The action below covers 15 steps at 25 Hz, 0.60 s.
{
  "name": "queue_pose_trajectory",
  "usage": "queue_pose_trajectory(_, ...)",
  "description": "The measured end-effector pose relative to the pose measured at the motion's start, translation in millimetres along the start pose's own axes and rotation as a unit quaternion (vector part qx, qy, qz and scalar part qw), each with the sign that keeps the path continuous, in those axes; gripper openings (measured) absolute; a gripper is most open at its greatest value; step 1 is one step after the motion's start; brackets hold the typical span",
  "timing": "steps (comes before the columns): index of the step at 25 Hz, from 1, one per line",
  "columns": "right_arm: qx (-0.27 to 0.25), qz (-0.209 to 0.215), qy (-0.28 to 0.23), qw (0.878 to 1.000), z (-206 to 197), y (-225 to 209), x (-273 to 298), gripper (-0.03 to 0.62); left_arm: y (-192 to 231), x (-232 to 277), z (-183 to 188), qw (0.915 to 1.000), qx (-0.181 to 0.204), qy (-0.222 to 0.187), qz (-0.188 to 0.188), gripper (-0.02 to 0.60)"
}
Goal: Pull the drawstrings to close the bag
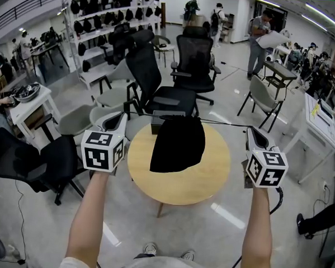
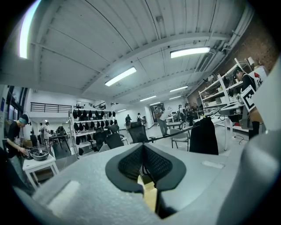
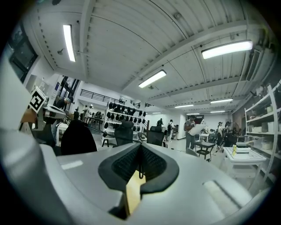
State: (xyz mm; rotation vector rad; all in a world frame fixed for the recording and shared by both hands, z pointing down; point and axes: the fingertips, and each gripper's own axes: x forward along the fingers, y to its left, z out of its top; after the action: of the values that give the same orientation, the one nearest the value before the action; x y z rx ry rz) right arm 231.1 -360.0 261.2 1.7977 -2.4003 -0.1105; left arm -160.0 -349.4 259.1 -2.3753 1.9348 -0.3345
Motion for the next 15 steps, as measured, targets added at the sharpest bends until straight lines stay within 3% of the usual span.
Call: queue_pose_trajectory(15,0.008,-0.012,-0.008,1.0,-2.2,1.2,-5.5,0.005,-3.5,-1.3,-10.1,0.9997,-0.025,-0.002,-0.004,0.006)
